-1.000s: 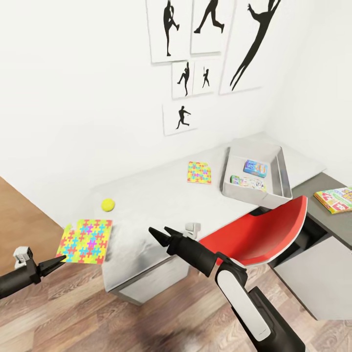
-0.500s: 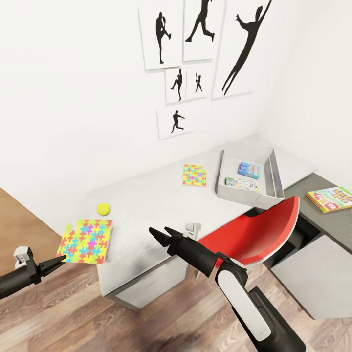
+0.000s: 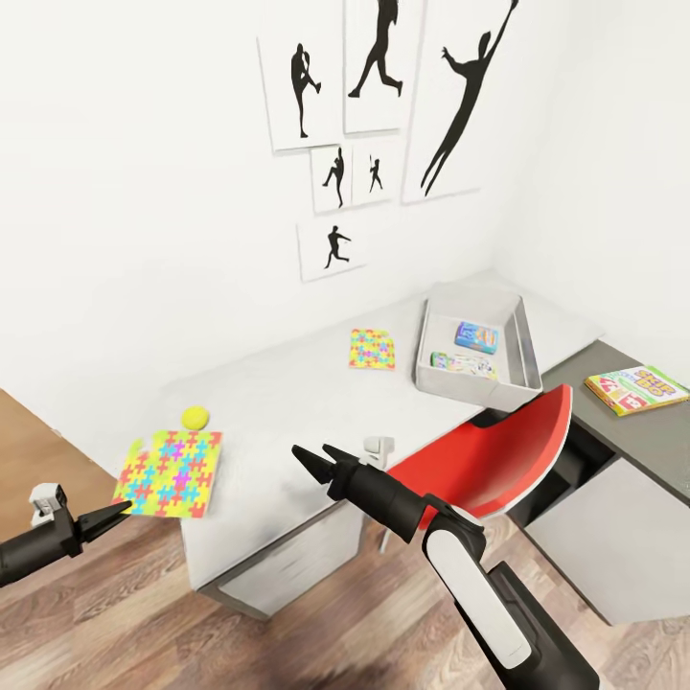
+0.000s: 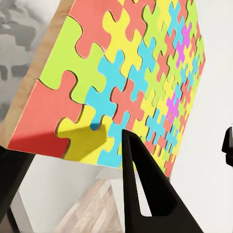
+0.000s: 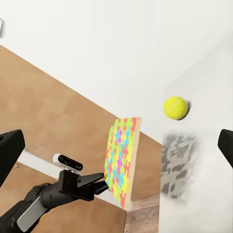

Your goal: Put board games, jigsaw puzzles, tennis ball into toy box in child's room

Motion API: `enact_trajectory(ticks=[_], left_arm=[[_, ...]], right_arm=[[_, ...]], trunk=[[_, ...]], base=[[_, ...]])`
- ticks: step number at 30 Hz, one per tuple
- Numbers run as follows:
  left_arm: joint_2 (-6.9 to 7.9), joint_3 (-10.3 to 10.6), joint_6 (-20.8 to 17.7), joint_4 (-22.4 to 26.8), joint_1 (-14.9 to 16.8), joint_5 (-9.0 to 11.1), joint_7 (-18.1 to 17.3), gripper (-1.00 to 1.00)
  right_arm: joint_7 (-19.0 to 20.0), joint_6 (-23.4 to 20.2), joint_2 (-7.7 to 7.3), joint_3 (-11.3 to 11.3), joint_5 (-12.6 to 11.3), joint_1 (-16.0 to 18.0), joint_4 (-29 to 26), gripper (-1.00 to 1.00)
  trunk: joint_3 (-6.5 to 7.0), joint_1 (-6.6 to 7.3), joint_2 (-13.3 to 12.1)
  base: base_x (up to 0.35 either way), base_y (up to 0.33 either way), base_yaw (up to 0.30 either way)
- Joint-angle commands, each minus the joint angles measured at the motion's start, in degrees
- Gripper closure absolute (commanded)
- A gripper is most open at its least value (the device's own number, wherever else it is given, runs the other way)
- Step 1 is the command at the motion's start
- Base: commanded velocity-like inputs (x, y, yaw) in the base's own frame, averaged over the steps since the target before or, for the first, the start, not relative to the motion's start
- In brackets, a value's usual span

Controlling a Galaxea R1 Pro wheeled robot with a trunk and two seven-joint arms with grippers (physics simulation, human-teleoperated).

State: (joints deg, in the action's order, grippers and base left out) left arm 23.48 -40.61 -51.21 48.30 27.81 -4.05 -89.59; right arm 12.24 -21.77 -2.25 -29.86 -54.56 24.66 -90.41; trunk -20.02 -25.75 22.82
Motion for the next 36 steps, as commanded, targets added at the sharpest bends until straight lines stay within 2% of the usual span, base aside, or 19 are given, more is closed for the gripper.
enact_trajectory(ticks=[1, 7, 10, 36], left_arm=[[-0.02, 0.2, -0.6, 0.0, 0.1, -0.4, -0.4, 1.00], [-0.02, 3.3, -0.6, 0.0, 0.1, -0.3, -0.4, 1.00], [-0.02, 3.6, -0.6, 0.0, 0.1, -0.3, -0.4, 1.00], [0.15, 3.3, -0.6, 0.0, 0.1, -0.1, -0.4, 1.00]], right_arm=[[0.0, -0.2, -0.03, 0.0, -0.4, 0.1, 0.0, -1.00], [-0.1, -0.2, -0.03, 0.0, -0.4, 0.0, -0.1, -1.00], [-0.3, -0.2, 0.03, -0.1, -0.4, 0.0, 0.0, -1.00], [-0.7, -0.2, 0.14, -0.1, -0.4, 0.0, 0.1, -1.00]], trunk=[[0.00, -0.03, 0.1], [0.53, -0.03, 0.1], [0.80, -0.03, 0.1], [3.13, -0.03, 0.1]], base=[[0.000, 0.000, -0.081], [0.000, 0.000, -0.080], [0.000, 0.000, -0.080], [0.000, 0.000, -0.065]])
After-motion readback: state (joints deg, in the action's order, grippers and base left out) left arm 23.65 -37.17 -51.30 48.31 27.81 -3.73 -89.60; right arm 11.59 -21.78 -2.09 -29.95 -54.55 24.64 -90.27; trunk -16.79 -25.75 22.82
